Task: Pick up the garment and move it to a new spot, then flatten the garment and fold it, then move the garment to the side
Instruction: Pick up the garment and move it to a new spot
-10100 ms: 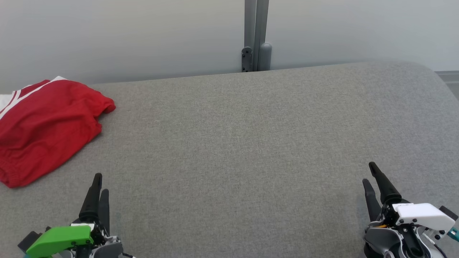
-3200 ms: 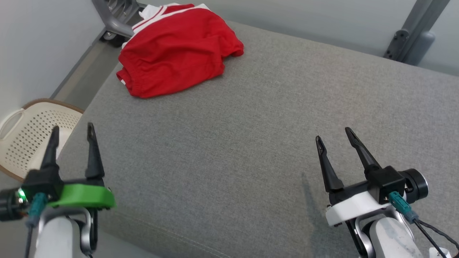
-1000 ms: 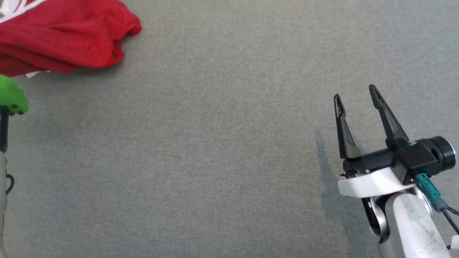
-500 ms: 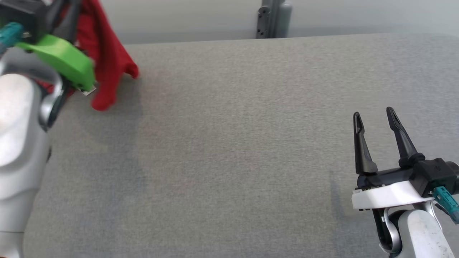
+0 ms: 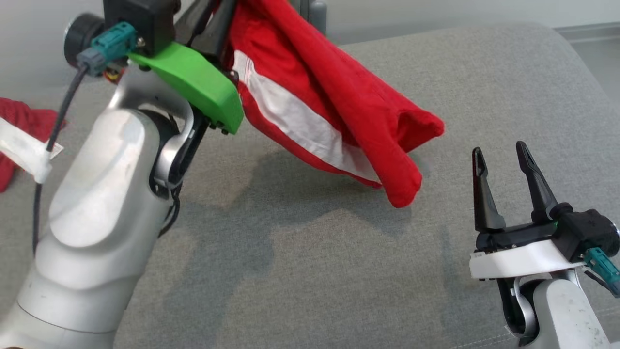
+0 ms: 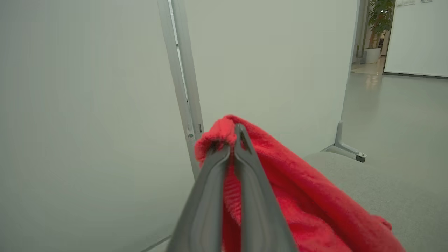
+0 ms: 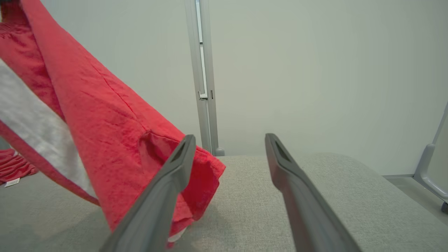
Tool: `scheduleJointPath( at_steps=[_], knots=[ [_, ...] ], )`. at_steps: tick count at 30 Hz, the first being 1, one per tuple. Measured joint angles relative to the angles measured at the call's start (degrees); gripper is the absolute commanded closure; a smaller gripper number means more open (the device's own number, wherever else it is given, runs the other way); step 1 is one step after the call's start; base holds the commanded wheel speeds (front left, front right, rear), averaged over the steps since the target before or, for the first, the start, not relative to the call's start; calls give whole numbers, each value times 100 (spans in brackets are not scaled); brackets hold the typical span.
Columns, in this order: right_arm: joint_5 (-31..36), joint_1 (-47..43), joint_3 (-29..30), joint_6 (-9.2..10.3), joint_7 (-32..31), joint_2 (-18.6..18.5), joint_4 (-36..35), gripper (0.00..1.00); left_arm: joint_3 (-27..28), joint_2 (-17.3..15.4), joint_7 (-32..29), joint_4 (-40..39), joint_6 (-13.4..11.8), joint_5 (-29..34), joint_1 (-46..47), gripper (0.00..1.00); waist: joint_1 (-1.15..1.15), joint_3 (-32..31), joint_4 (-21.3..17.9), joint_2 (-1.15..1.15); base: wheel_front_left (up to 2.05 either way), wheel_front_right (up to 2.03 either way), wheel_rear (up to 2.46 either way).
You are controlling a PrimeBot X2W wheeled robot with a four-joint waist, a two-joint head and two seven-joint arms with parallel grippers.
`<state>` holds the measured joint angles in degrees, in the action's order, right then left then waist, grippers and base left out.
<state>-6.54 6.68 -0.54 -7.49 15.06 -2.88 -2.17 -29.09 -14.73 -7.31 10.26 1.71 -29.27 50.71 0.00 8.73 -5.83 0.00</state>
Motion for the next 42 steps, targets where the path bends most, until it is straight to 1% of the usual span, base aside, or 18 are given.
scheduleJointPath(
  at_steps=[2,8,12,15,19,23,24,25,28,34,38,42],
  knots=[
    [-52,95,-46,0,0,3,16,0,31,114,113,309,-130,-76,-263,100,0,132,-67,0,0,0,0],
    [-166,358,-181,0,0,3,62,0,270,256,968,1825,-423,-142,-766,100,0,540,-325,0,0,0,0],
    [-210,446,-167,0,0,1,63,0,470,258,1414,2702,-475,-232,-782,100,0,791,-524,0,0,0,0],
    [-210,456,-146,0,0,0,76,0,621,237,1627,3194,-500,-298,-689,100,0,951,-640,0,0,0,0],
    [-210,467,-149,0,0,1,67,0,786,108,1855,3745,-594,-331,-489,100,0,1102,-777,0,0,0,0],
    [-208,472,-136,0,0,2,62,0,925,18,2011,4153,-609,-394,-391,100,0,1195,-840,0,0,0,0],
    [-191,474,-105,0,0,2,65,0,954,12,2068,4277,-589,-404,-341,12,0,1200,-826,0,0,0,0],
    [-185,474,-96,0,0,1,68,0,959,12,2105,4326,-572,-404,-315,0,0,1194,-811,0,0,0,0],
    [-132,475,-93,0,0,2,93,0,966,36,2162,4419,-503,-399,-253,0,0,1153,-739,0,0,0,0],
    [-37,465,-83,0,0,3,138,0,862,144,2227,4472,-263,-260,-274,0,0,983,-553,0,0,0,0],
    [21,395,-79,0,0,4,185,0,911,210,2234,4116,-164,-148,-530,0,0,821,-399,0,0,0,0],
    [74,272,-68,0,0,7,225,0,1040,279,2234,3602,-144,60,-981,0,0,628,-242,0,0,0,0]
  ],
)
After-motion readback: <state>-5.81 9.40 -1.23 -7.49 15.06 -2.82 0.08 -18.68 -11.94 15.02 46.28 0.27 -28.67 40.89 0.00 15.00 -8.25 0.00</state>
